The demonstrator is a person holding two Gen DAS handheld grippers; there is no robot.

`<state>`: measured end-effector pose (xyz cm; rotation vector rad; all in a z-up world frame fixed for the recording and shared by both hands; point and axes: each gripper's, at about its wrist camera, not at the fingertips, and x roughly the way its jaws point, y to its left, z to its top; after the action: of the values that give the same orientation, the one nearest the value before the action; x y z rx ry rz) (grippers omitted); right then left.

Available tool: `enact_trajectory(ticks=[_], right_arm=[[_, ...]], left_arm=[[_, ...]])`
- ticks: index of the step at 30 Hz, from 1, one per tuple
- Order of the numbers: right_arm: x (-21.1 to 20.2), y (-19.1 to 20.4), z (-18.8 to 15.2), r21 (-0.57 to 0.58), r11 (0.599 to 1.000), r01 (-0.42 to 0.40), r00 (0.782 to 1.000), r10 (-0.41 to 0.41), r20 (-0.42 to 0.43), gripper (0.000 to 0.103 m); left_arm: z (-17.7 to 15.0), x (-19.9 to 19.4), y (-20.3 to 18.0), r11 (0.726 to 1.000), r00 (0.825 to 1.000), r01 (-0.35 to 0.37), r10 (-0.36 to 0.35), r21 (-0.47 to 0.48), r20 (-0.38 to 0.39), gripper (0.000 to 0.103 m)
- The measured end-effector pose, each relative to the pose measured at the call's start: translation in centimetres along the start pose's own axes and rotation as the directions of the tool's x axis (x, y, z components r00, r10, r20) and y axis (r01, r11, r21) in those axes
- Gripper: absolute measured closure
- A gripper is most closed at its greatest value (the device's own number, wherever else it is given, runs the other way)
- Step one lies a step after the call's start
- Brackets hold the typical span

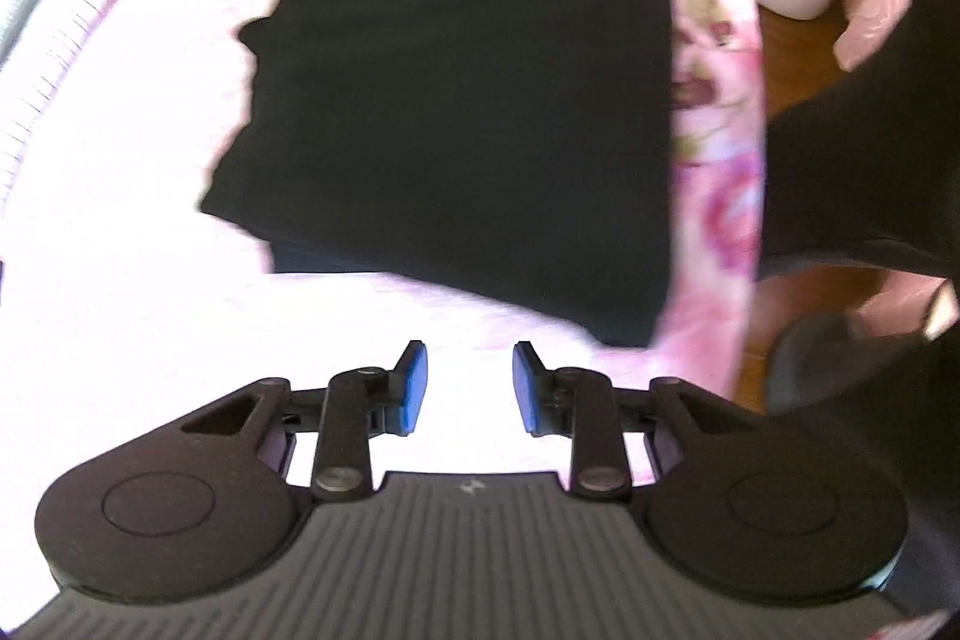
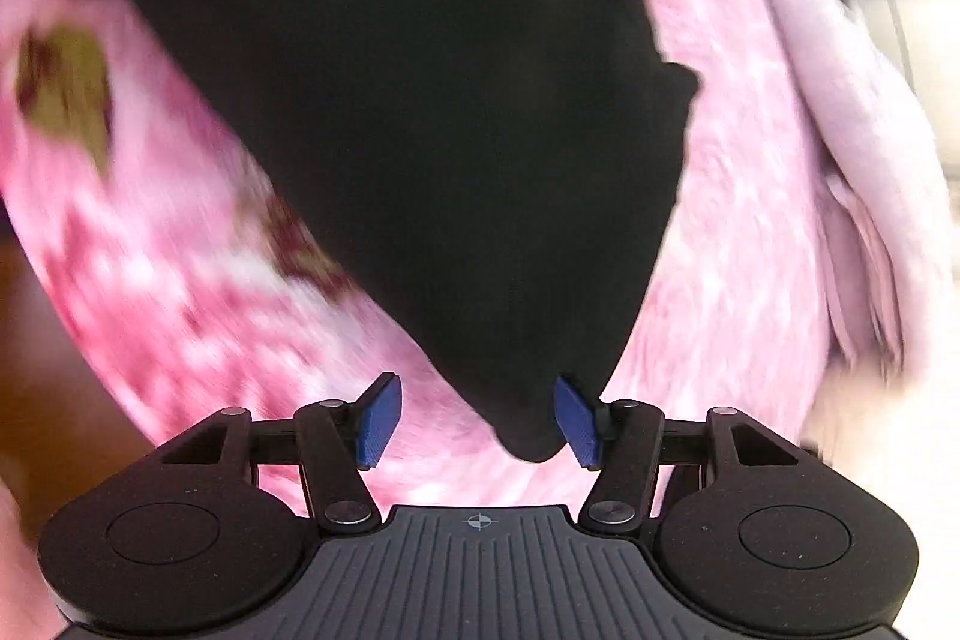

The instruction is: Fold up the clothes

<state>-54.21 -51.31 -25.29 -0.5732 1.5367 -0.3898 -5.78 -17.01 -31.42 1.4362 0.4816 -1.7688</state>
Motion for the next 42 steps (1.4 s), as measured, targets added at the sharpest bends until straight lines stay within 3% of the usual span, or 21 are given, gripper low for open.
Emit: enact_trajectory(ticks=[4, 7, 9, 13, 18, 21, 22, 23, 24, 25, 29, 31, 33, 35, 37, 38, 42], right_arm=[[-5.1, 1.8, 4.8, 0.217, 0.976, 0.009, 1.000, -0.009, -0.004, 0.047], [-9.4, 4.1, 9.4, 0.378, 0.925, 0.028, 1.000, -0.027, -0.007, 0.047], [-11.8, 6.0, 12.8, 0.464, 0.885, 0.023, 1.000, -0.025, -0.002, 0.046], [-15.4, 10.6, 20.0, 0.541, 0.840, -0.042, 0.998, 0.015, 0.053, 0.046], [-16.8, 17.0, 26.2, 0.495, 0.867, -0.055, 0.995, 0.007, 0.098, 0.046], [-15.6, 19.7, 27.6, 0.468, 0.883, -0.028, 0.996, -0.014, 0.087, 0.044], [-15.1, 20.5, 27.9, 0.456, 0.890, -0.019, 0.997, -0.017, 0.075, 0.038], [-14.8, 21.2, 28.1, 0.456, 0.890, -0.011, 0.998, -0.022, 0.066, 0.024], [-14.7, 21.7, 28.3, 0.468, 0.884, -0.006, 0.998, -0.025, 0.062, 0.021], [-14.6, 22.1, 28.5, 0.482, 0.876, -0.007, 0.998, -0.024, 0.058, 0.021], [-14.3, 23.1, 29.6, 0.535, 0.844, -0.015, 0.999, -0.010, 0.044, 0.021], [-14.2, 23.5, 30.3, 0.547, 0.837, 0.006, 0.999, -0.024, 0.025, 0.021], [-14.0, 23.7, 31.1, 0.564, 0.825, 0.039, 0.999, -0.046, -0.002, 0.021], [-13.5, 23.9, 32.0, 0.579, 0.813, 0.069, 0.997, -0.069, -0.022, 0.021], [-12.8, 24.1, 33.2, 0.580, 0.809, 0.094, 0.995, -0.085, -0.043, 0.021], [-12.4, 24.2, 33.8, 0.573, 0.812, 0.111, 0.994, -0.097, -0.055, 0.021], [-11.0, 25.0, 35.1, 0.478, 0.859, 0.185, 0.983, -0.165, -0.086, 0.021]], left_arm=[[-1.8, 1.1, 2.8, 0.986, 0.993, -0.054, 0.037, 0.156, 0.109, 0.063], [-3.5, 1.8, 4.4, 0.941, 0.982, -0.098, 0.038, 0.324, 0.186, 0.063], [-4.7, 2.2, 5.3, 0.892, 0.972, -0.137, 0.037, 0.432, 0.232, 0.062], [-6.5, 3.3, 6.1, 0.770, 0.946, -0.245, 0.057, 0.589, 0.318, 0.038], [-7.7, 6.0, 5.4, 0.611, 0.925, -0.316, 0.029, 0.725, 0.379, 0.031], [-7.8, 7.3, 5.0, 0.543, 0.910, -0.354, 0.013, 0.761, 0.414, 0.030], [-7.7, 7.8, 4.8, 0.519, 0.906, -0.365, 0.006, 0.773, 0.423, 0.029], [-7.6, 8.3, 4.7, 0.493, 0.905, -0.368, -0.002, 0.788, 0.424, 0.029], [-7.4, 8.7, 4.7, 0.468, 0.902, -0.379, -0.006, 0.798, 0.432, 0.029], [-7.3, 9.1, 4.7, 0.444, 0.897, -0.392, -0.008, 0.806, 0.441, 0.029], [-6.7, 10.9, 4.9, 0.396, 0.881, -0.423, -0.029, 0.815, 0.472, 0.028], [-7.1, 11.7, 5.0, 0.330, 0.855, -0.470, -0.059, 0.819, 0.514, 0.021], [-7.5, 12.3, 5.2, 0.266, 0.824, -0.521, -0.091, 0.811, 0.559, 0.020], [-7.5, 12.6, 5.5, 0.251, 0.805, -0.546, -0.109, 0.800, 0.583, 0.020], [-7.4, 12.8, 6.1, 0.273, 0.806, -0.531, -0.129, 0.802, 0.578, 0.022], [-7.5, 12.8, 6.4, 0.271, 0.802, -0.533, -0.140, 0.802, 0.580, 0.022], [-7.6, 13.0, 7.6, 0.253, 0.783, -0.552, -0.171, 0.795, 0.598, 0.026]])
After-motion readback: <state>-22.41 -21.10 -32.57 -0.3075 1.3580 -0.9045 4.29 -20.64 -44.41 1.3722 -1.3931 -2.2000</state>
